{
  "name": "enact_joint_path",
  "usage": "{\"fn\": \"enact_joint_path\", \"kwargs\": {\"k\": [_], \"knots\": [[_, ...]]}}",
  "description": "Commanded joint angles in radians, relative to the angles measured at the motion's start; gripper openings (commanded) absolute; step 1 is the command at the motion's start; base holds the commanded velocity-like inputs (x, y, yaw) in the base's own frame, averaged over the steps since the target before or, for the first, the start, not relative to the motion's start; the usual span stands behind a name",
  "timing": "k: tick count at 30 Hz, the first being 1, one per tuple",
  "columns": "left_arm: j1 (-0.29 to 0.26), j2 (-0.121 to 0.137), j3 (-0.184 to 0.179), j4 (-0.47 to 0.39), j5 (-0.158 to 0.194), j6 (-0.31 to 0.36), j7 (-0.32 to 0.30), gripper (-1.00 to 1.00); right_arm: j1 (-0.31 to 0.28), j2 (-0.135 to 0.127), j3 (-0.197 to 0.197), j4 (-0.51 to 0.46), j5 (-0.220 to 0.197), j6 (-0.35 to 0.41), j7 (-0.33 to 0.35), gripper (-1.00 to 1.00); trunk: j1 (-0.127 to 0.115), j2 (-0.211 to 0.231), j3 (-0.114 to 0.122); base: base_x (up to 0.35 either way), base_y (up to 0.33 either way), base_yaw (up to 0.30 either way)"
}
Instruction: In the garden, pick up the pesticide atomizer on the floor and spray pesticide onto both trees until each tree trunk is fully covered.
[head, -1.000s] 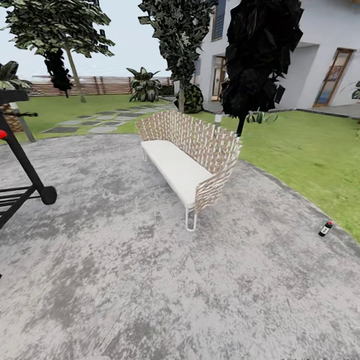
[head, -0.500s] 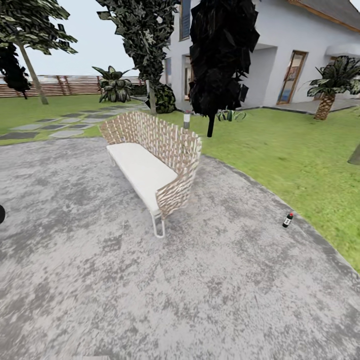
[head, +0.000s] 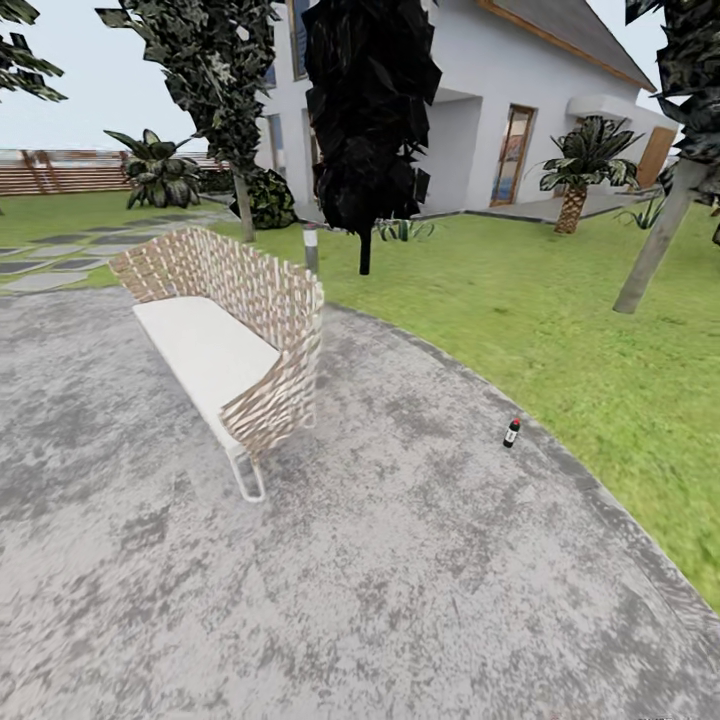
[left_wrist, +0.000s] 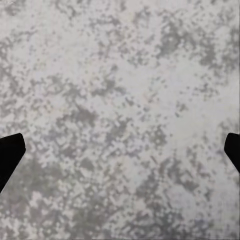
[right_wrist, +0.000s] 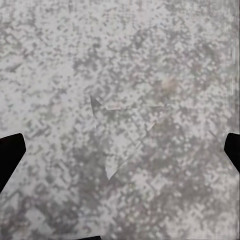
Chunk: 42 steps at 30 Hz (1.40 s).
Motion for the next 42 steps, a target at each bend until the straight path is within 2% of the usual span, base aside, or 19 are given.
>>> {"fn": "enact_joint_path", "kwargs": {"k": [1, 23, 42], "knots": [[0.0, 0.0, 0.001, 0.0, 0.003, -0.003, 0.0, 1.0, -0.001, 0.0, -0.001, 0.002, 0.0, -0.004, 0.001, 1.0, 0.0, 0.0, -0.001, 0.249, -0.197, -0.3], [0.0, 0.0, 0.001, 0.0, 0.003, -0.003, 0.0, 1.0, -0.001, 0.001, -0.001, 0.001, 0.001, -0.004, -0.005, 1.0, 0.0, 0.0, -0.001, 0.304, -0.128, -0.289], [0.0, 0.0, 0.002, 0.0, 0.003, -0.003, 0.0, 1.0, -0.001, 0.005, 0.008, 0.003, 0.006, -0.005, -0.002, 1.0, 0.0, 0.0, -0.001, 0.326, -0.037, -0.025]]}}
